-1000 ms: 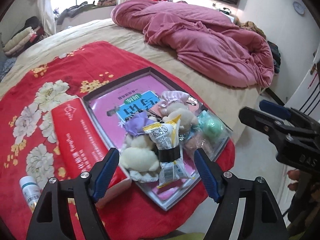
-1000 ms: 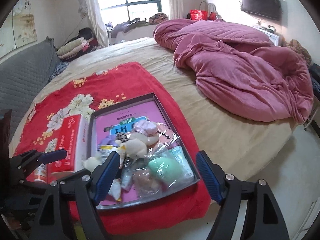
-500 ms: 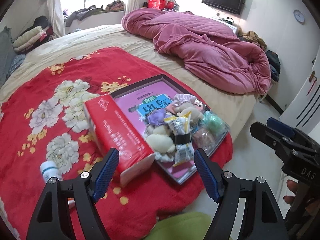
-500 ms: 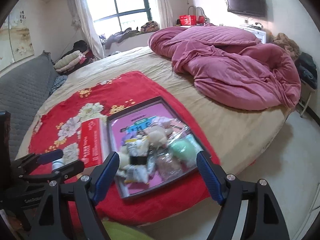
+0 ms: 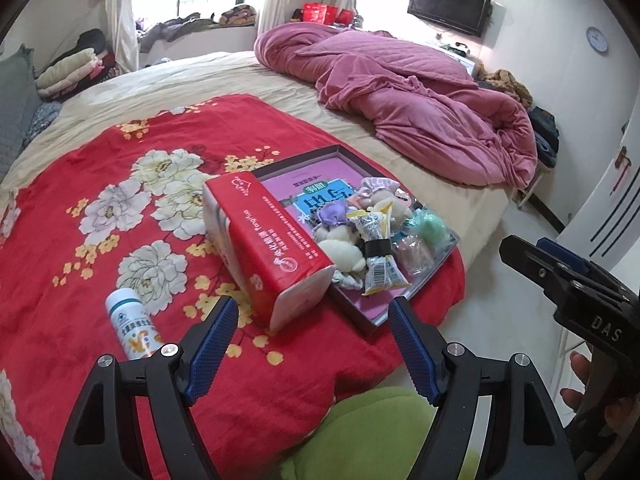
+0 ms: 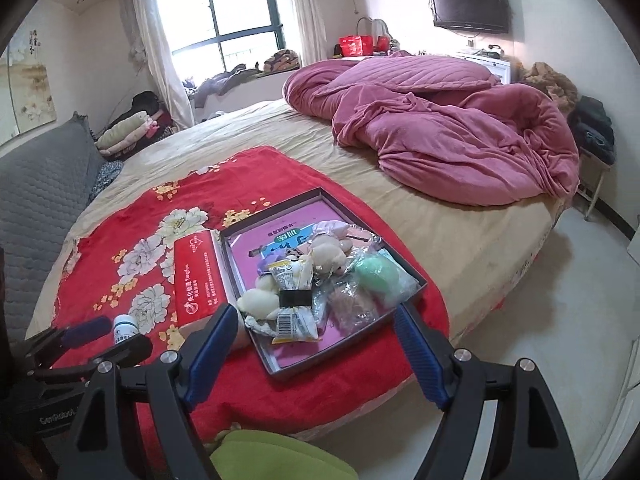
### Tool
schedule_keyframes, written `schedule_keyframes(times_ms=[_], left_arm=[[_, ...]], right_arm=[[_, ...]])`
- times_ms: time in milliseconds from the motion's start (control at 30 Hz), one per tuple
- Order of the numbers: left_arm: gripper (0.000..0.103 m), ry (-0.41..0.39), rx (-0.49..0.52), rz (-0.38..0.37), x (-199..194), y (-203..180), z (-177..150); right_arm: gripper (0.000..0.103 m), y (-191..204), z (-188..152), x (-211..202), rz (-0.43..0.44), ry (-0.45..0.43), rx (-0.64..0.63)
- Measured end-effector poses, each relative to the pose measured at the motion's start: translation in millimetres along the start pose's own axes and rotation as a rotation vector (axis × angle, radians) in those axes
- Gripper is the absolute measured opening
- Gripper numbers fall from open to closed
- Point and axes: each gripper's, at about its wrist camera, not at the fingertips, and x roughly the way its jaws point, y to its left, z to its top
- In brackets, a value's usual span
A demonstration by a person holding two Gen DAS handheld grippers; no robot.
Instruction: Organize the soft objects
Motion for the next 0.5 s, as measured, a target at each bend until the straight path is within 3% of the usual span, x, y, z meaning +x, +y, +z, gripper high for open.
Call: schedule_keyframes(times_ms=[500], left_arm=[[0.079,-0.013,-0.033,0.050,-19,17,-21]], right_arm=[[0.080,25,-25,-20,-0.060,-0.031,-0.007]])
